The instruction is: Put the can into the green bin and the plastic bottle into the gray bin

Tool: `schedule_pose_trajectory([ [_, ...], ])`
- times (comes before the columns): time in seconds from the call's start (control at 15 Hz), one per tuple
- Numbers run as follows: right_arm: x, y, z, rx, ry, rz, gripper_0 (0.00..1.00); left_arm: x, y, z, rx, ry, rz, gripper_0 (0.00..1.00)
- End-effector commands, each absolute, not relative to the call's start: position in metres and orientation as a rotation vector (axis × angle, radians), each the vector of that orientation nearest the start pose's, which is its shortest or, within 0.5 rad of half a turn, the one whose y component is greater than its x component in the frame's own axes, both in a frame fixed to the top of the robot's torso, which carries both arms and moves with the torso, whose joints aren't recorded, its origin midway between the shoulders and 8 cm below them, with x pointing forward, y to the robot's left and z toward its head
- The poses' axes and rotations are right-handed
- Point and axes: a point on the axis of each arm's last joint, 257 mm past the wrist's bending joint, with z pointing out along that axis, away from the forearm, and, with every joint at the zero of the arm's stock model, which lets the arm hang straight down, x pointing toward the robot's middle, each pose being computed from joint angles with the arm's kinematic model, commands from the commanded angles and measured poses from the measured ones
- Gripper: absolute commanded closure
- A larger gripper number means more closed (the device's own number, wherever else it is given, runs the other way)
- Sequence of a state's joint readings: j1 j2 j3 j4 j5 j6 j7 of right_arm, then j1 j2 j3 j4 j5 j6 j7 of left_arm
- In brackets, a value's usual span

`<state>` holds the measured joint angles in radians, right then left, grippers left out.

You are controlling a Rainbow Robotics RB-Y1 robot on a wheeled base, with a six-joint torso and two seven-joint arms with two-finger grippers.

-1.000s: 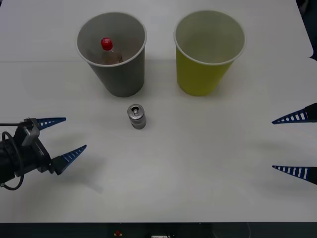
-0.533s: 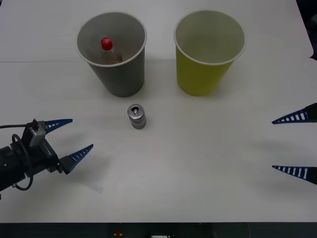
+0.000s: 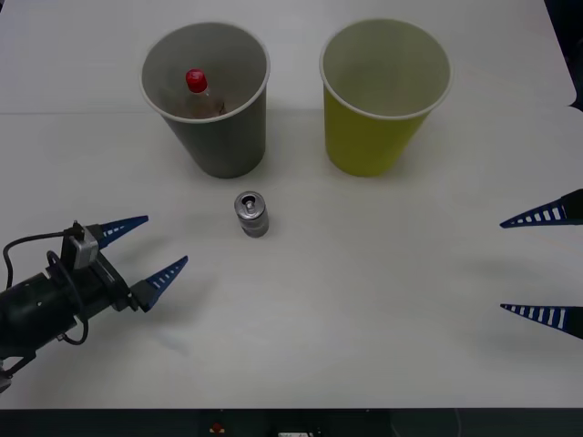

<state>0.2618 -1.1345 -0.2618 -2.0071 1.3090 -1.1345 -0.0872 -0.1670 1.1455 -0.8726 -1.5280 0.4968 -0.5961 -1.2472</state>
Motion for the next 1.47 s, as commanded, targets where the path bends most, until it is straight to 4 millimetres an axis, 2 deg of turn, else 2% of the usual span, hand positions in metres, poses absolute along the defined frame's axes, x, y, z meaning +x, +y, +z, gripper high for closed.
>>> schedule_pose_trajectory([
  [0.07,0.341,-0.286,-0.167,-1.634,1.596,0.209,0.00,0.439,0.227,-0.252,0.672,1.554,-0.446,0.00],
  [0.73,0.341,-0.286,-0.167,-1.634,1.596,0.209,0.00,0.455,0.179,-0.268,0.608,1.550,-0.441,0.00],
  [1.13,0.341,-0.286,-0.167,-1.634,1.596,0.209,0.00,0.478,0.148,-0.282,0.630,1.537,-0.440,0.00],
  [1.47,0.341,-0.286,-0.167,-1.634,1.596,0.209,0.00,0.496,0.118,-0.282,0.622,1.511,-0.451,0.00],
])
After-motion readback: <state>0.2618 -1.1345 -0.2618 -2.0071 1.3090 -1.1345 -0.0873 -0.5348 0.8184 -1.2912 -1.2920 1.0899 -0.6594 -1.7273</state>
